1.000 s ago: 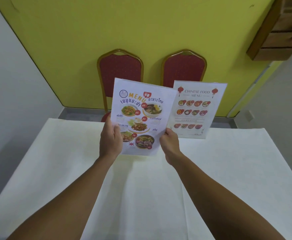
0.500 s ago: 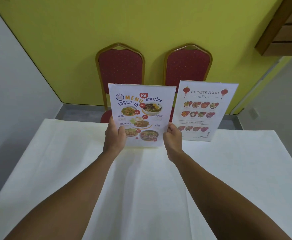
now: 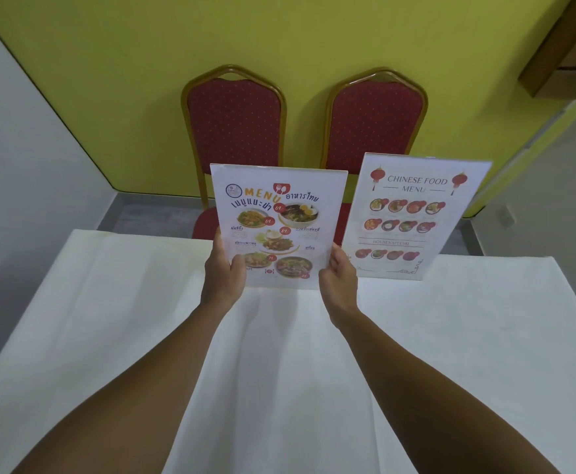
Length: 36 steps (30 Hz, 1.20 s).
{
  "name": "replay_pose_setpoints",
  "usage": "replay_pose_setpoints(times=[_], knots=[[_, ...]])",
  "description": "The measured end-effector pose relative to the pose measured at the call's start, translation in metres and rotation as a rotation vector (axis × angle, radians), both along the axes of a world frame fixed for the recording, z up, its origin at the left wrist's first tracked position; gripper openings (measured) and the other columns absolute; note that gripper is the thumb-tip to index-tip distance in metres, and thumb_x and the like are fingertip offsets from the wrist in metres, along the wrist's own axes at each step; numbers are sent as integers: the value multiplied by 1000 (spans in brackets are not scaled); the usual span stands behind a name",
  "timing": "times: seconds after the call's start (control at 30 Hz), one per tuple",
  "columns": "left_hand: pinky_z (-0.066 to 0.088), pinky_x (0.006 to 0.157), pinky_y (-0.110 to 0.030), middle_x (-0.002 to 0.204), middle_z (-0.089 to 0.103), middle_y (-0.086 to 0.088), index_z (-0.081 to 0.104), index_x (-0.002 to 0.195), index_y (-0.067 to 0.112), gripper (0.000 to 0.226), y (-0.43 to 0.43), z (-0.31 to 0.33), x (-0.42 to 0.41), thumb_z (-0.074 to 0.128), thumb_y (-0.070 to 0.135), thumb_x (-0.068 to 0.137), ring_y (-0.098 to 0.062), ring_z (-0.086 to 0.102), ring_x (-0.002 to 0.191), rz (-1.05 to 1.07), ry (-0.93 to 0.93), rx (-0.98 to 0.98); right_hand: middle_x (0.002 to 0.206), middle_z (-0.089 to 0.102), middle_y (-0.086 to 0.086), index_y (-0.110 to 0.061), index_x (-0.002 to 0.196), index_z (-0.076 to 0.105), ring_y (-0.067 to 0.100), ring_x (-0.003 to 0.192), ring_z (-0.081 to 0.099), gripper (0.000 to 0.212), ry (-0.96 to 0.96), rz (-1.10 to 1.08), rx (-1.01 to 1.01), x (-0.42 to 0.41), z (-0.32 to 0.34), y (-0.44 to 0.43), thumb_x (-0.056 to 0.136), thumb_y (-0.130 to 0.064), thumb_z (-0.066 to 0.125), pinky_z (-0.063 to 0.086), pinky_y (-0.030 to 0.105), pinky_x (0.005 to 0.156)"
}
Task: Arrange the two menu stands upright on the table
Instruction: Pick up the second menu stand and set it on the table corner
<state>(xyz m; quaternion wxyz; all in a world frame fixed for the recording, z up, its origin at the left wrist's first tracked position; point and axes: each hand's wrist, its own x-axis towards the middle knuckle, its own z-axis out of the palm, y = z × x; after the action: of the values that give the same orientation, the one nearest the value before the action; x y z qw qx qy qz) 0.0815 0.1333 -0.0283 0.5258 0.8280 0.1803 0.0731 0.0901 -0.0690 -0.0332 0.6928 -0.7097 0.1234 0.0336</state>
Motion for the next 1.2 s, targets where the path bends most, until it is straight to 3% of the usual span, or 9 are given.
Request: replay_pose_setpoints(times=[0.07,0.2,0.27,0.4,0.53,0.7,0.87,1.03,1.2], knots=[[48,68,-11,143,50,1,22,153,30,66,0,-10,-6,46,14,93,-18,55,117,4,45,4,123,65,-7,-19,130,55,14,113,61,52,19,28,-56,-6,-6,2,87,11,51,58,26,84],[49,91,-37,148,45,-1,14,156,28,75,-4,-35,-21,52,13,93,-26,50,127,-3,199,5,122,59,-12,-25,143,42,10,96,63,62,105,84,-151,-21,-22,7,90,3,56,48,7,53],[48,93,-39,149,44,-1,10,157,28,79,-5,-43,-27,52,14,92,-27,50,127,-1,255,17,124,56,-13,-25,148,36,5,89,61,70,113,93,-194,-26,-29,9,88,4,55,47,6,51],[46,82,-29,148,45,1,3,158,29,84,-7,-50,-31,53,16,91,-24,54,121,-1,300,34,130,54,-11,-26,151,33,4,87,60,74,111,93,-234,-26,-34,12,88,6,54,46,5,52],[48,75,-27,145,49,3,-3,157,30,86,-8,-52,-26,52,19,92,-13,52,99,-9,319,48,128,55,-13,-25,152,33,5,84,62,73,119,92,-261,-20,-33,12,88,5,51,48,7,52],[47,68,-22,141,51,4,-5,157,31,87,-7,-52,-18,52,21,92,-11,51,96,-19,329,60,128,54,-13,-23,151,34,6,83,62,71,130,99,-280,-14,-32,10,89,6,50,48,8,52],[38,48,-8,142,50,5,-5,157,31,86,-4,-52,-11,51,22,93,-10,53,88,-33,348,67,130,57,-9,-22,145,40,8,91,62,65,153,111,-279,-6,-32,7,88,5,53,49,9,55],[39,42,-8,140,51,6,-3,157,34,86,-2,-51,-8,53,23,93,-10,54,86,-37,360,55,130,59,-4,-22,135,43,21,109,61,57,189,140,-241,-2,-33,7,86,5,54,52,18,69],[40,46,-8,142,50,6,-5,157,34,88,-3,-49,-8,53,23,92,-9,55,87,-48,366,44,133,57,-2,-19,138,42,21,110,59,57,189,146,-241,1,-33,6,88,6,52,50,15,68]])
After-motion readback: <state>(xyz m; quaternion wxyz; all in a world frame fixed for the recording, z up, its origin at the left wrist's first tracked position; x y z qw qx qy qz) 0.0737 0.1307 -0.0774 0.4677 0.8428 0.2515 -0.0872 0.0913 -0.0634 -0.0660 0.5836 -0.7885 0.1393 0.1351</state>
